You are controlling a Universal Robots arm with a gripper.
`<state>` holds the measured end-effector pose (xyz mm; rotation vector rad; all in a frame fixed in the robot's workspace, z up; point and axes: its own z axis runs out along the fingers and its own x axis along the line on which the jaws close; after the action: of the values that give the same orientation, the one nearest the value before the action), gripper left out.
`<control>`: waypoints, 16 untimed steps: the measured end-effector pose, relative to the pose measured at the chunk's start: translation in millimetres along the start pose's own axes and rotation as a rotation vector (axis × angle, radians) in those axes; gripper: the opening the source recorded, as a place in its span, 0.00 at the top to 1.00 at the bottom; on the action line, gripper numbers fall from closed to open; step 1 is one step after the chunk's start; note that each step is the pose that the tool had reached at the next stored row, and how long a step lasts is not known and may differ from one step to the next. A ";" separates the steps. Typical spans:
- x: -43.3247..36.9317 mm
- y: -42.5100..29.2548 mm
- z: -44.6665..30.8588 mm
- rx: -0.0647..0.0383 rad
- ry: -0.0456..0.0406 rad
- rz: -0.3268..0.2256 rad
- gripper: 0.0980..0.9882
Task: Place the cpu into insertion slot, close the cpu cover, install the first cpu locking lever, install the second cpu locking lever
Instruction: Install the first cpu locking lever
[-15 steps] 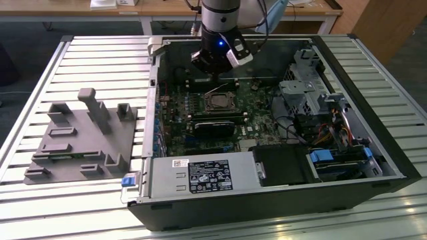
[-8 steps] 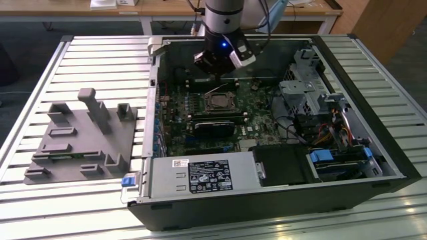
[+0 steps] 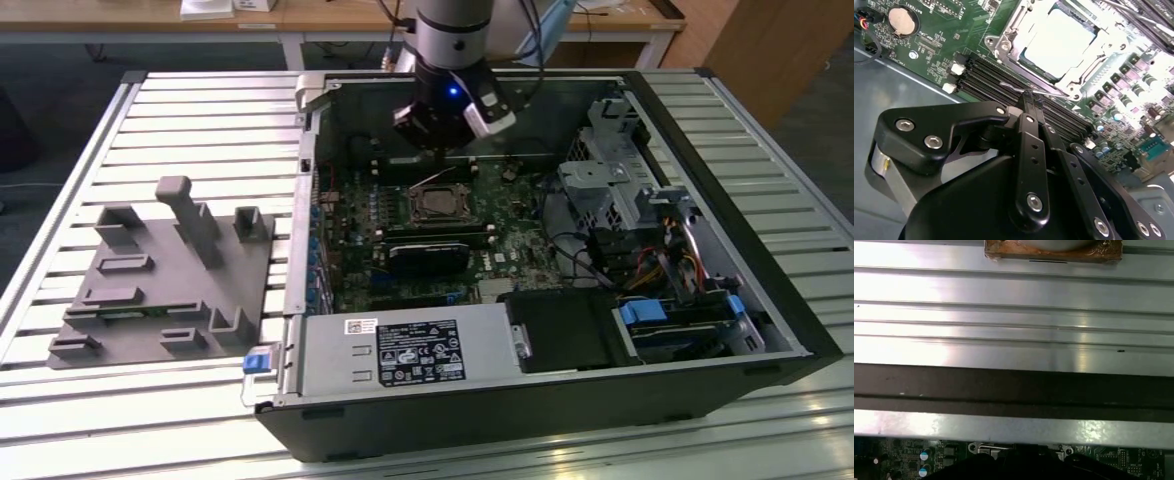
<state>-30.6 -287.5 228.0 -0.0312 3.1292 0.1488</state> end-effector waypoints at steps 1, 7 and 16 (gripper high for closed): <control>-0.9 0.3 0.6 0.000 0.0000 0.000 0.99; -4.4 0.9 5.3 0.000 0.0001 0.000 0.99; -7.6 0.2 13.2 0.002 0.0002 0.000 0.99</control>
<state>-22.9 -285.9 215.0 -0.0313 3.1294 0.1464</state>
